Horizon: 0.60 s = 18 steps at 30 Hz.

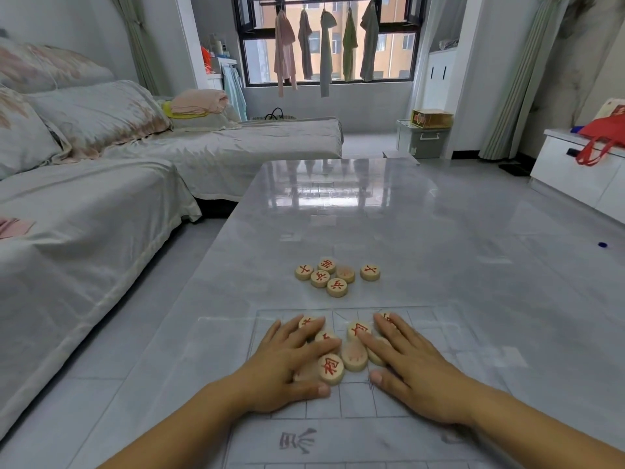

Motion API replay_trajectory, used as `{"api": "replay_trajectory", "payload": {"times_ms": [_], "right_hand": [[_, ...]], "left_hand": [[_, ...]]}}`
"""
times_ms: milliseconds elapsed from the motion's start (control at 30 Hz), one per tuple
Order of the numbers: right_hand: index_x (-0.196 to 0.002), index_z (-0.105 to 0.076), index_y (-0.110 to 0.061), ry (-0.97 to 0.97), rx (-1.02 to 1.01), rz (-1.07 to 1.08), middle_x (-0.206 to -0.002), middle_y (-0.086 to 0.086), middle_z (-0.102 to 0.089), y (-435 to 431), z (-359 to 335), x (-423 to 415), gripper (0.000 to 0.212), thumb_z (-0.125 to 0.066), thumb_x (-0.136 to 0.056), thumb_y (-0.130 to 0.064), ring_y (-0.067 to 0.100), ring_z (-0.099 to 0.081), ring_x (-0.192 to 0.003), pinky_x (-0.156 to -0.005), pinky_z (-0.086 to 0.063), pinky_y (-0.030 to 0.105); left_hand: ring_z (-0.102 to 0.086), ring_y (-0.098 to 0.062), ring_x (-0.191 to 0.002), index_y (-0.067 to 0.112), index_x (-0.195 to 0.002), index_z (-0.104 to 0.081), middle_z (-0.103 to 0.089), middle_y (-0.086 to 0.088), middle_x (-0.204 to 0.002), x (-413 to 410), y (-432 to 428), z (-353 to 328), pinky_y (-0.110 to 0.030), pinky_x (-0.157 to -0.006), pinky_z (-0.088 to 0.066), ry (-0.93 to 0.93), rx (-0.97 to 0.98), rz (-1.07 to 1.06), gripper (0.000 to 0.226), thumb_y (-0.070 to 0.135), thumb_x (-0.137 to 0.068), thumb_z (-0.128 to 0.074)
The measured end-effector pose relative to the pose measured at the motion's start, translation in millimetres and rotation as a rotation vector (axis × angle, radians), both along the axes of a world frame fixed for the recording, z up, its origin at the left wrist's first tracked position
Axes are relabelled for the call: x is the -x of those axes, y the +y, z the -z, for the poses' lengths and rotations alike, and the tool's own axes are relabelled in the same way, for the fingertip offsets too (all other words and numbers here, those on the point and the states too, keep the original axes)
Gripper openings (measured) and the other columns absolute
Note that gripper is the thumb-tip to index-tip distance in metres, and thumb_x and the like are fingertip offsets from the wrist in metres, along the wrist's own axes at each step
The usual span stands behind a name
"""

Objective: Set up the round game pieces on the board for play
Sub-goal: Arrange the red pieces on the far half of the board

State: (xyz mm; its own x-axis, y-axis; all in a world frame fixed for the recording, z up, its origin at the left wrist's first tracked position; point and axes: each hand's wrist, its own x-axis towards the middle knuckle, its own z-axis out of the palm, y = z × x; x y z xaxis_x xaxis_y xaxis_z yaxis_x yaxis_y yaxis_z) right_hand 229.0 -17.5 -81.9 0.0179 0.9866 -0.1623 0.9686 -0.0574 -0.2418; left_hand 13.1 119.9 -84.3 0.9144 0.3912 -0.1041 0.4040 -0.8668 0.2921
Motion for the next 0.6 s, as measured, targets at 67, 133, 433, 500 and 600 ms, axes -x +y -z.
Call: {"api": "replay_trajectory", "payload": {"times_ms": [67,133,433,500,600], "right_hand": [[-0.133,0.025,-0.041,0.007,0.025,-0.011,-0.147,-0.015,0.032,-11.8,-4.3,3.7,0.065,-0.025,-0.094,-0.055,0.007,0.034,-0.135,-0.115,0.013,0.028],[-0.130,0.028,-0.043,0.011,0.050,-0.013,-0.143,-0.016,0.036,-22.4,-6.2,6.9,0.066,-0.025,-0.094,-0.056,0.007,0.036,-0.134,-0.114,0.013,0.027],[-0.131,0.031,-0.031,0.009,0.060,0.012,-0.140,-0.013,0.042,-22.9,-2.4,20.9,0.070,-0.021,-0.093,-0.058,0.010,0.042,-0.130,-0.111,0.018,0.027],[-0.134,0.028,-0.028,0.029,0.077,-0.034,-0.141,-0.013,0.041,-12.4,-4.9,32.6,0.075,-0.013,-0.085,-0.068,0.010,0.041,-0.130,-0.111,0.018,0.027],[-0.146,0.005,-0.034,0.141,0.019,-0.054,-0.153,-0.013,0.022,9.5,-9.5,48.5,0.069,-0.014,-0.087,-0.065,0.008,0.025,-0.140,-0.114,0.013,0.029]], "left_hand": [[0.023,-0.008,-0.140,0.063,-0.127,0.009,0.022,0.026,-0.144,3.2,-12.5,-0.8,-0.041,-0.116,0.014,0.019,-0.004,0.028,0.067,0.066,-0.082,-0.041],[0.029,-0.008,-0.138,0.064,-0.127,0.012,0.027,0.027,-0.142,3.7,-21.1,-0.3,-0.042,-0.114,0.019,0.042,-0.011,0.046,0.066,0.068,-0.083,-0.037],[0.019,-0.005,-0.140,0.056,-0.138,-0.002,0.010,0.022,-0.154,-2.3,-13.7,0.9,-0.043,-0.114,0.017,0.010,-0.061,0.000,0.070,0.073,-0.079,-0.036],[0.017,-0.002,-0.140,0.059,-0.135,0.001,0.012,0.028,-0.149,4.4,-3.5,-3.1,-0.039,-0.114,0.015,-0.008,-0.010,-0.033,0.072,0.072,-0.078,-0.040],[0.009,0.004,-0.141,0.063,-0.130,0.000,0.004,0.033,-0.147,20.6,7.5,-3.1,-0.031,-0.117,0.010,-0.104,0.086,-0.085,0.071,0.074,-0.075,-0.044]]}}
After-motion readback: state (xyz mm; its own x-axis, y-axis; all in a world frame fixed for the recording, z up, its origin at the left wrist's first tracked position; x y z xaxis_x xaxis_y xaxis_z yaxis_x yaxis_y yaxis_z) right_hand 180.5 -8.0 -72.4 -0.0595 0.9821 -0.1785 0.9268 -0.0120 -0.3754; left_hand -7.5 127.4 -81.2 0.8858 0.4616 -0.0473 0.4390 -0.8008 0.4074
